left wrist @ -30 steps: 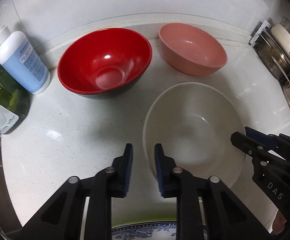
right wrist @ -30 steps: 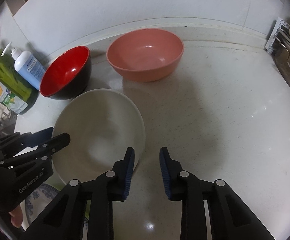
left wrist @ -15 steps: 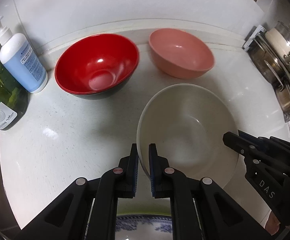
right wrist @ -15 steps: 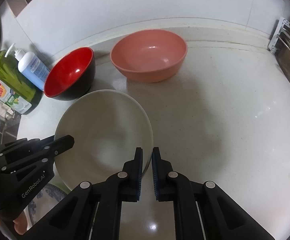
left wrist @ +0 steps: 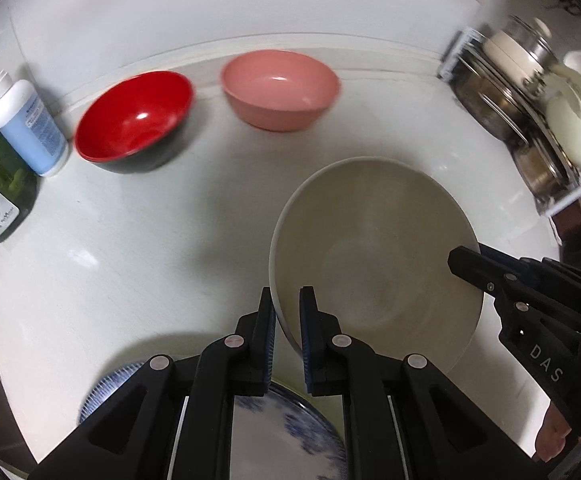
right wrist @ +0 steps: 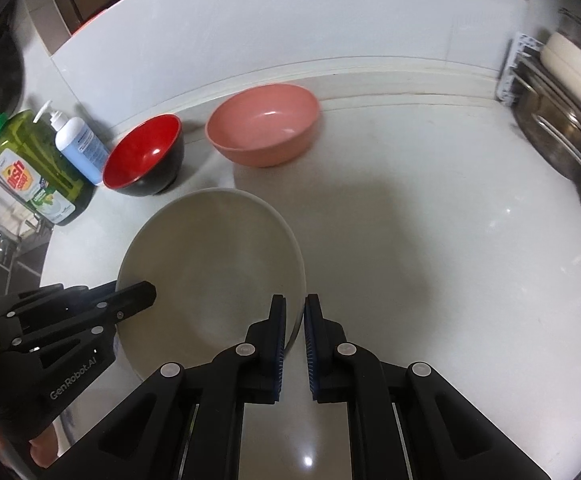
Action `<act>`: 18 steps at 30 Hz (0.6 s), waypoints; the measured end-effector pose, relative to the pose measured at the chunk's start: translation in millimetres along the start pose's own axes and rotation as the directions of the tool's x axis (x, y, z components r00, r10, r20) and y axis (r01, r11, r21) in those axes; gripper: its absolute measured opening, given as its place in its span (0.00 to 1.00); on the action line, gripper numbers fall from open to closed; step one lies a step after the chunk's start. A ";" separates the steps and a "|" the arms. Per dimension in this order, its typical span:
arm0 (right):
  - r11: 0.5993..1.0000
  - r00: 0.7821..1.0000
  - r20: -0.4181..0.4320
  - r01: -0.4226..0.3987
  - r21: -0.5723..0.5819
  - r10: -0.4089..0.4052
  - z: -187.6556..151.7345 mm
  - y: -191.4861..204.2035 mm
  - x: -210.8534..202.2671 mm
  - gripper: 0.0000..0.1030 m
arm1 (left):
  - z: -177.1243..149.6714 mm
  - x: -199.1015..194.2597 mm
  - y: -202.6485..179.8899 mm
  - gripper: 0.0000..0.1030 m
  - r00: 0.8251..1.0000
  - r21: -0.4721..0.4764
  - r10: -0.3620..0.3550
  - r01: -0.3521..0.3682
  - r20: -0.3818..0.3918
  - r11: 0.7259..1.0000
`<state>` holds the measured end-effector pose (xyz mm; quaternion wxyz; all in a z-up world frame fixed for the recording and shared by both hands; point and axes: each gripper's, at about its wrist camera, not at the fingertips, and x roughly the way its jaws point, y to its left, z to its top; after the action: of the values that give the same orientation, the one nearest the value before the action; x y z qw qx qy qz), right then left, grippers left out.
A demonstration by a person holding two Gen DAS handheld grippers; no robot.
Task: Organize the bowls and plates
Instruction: 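Lift and carry the cream bowl over the plate stack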
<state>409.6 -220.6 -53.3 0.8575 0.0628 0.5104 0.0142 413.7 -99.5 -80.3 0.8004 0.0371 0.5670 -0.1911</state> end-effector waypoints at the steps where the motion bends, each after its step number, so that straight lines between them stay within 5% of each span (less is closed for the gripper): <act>1: 1.000 1.000 0.002 0.005 0.000 -0.005 -3.5 -2.8 -3.5 0.11 | -3.1 -1.2 -5.7 0.13 1.000 0.004 -0.007 0.007 -0.002 1.000; 18: 0.996 0.998 -0.029 0.053 0.070 -0.051 -56.9 -64.2 -28.8 0.11 | -35.0 12.1 -74.6 0.14 0.998 0.053 -0.039 0.042 -0.054 0.998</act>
<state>343.3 -281.5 -62.8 0.8477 0.0793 0.5238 -0.0254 360.0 -161.9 -92.1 0.7797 0.0523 0.5834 -0.2214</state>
